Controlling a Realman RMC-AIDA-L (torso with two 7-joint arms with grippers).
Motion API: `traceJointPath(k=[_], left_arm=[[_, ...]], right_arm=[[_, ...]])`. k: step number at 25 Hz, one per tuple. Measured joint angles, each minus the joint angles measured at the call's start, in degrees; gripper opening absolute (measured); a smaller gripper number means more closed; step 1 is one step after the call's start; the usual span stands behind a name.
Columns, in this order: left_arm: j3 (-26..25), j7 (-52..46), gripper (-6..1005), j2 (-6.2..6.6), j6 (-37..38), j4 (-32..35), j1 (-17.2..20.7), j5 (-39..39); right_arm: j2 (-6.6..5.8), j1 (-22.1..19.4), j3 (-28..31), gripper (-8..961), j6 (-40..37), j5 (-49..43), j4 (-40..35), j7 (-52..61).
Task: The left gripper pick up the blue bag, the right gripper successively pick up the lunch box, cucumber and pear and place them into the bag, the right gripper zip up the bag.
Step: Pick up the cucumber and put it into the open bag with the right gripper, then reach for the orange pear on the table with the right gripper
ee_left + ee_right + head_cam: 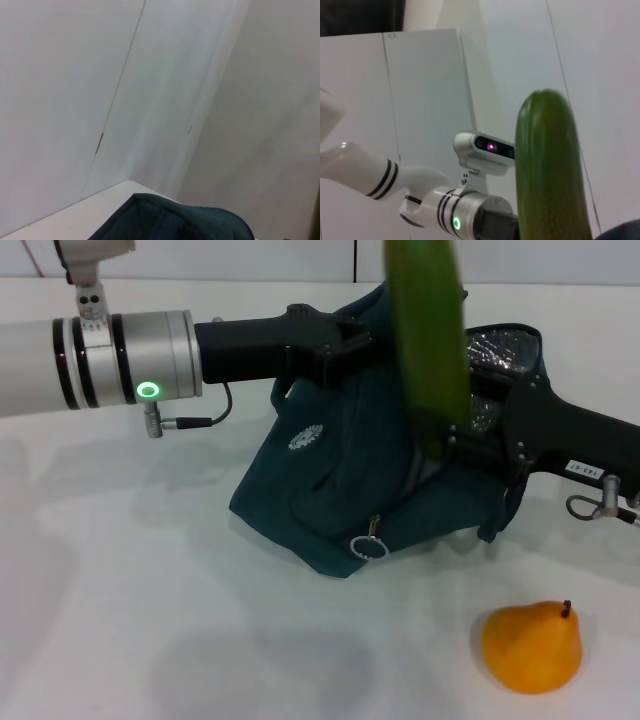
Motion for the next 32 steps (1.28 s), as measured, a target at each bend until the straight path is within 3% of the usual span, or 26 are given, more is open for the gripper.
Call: traceJointPath(k=[5,9,11,16,24,27,32], left_arm=[[0.0,-0.2,41,-0.03,0.0,0.0,0.0,0.0],[0.0,-0.3,41,-0.04,0.0,0.0,0.0,0.0],[0.0,-0.3,41,-0.04,0.0,0.0,0.0,0.0],[0.0,-0.4,41,-0.04,0.0,0.0,0.1,0.0],[0.0,-0.3,41,0.03,0.1,0.0,0.6,0.0],[0.0,-0.3,41,0.05,0.1,0.0,0.9,0.0],[0.0,-0.3,41,0.02,0.0,0.0,0.8,0.0]], right_arm=[[0.0,0.1,0.1,589,0.3,0.0,0.4,-0.5],[0.0,-0.4,0.6,688,0.1,0.4,0.1,-0.5],[0.0,-1.8,0.8,738,-0.8,3.3,-0.2,-1.0],[-0.22,-4.9,0.7,733,-4.0,5.9,-2.2,-2.9],[-3.16,-16.3,-0.6,725,-10.7,0.2,-16.1,3.3],[-4.04,-19.7,-0.5,725,-11.6,-5.8,-17.8,3.6],[-4.35,-21.9,0.0,726,-10.4,-13.1,-17.0,3.1]])
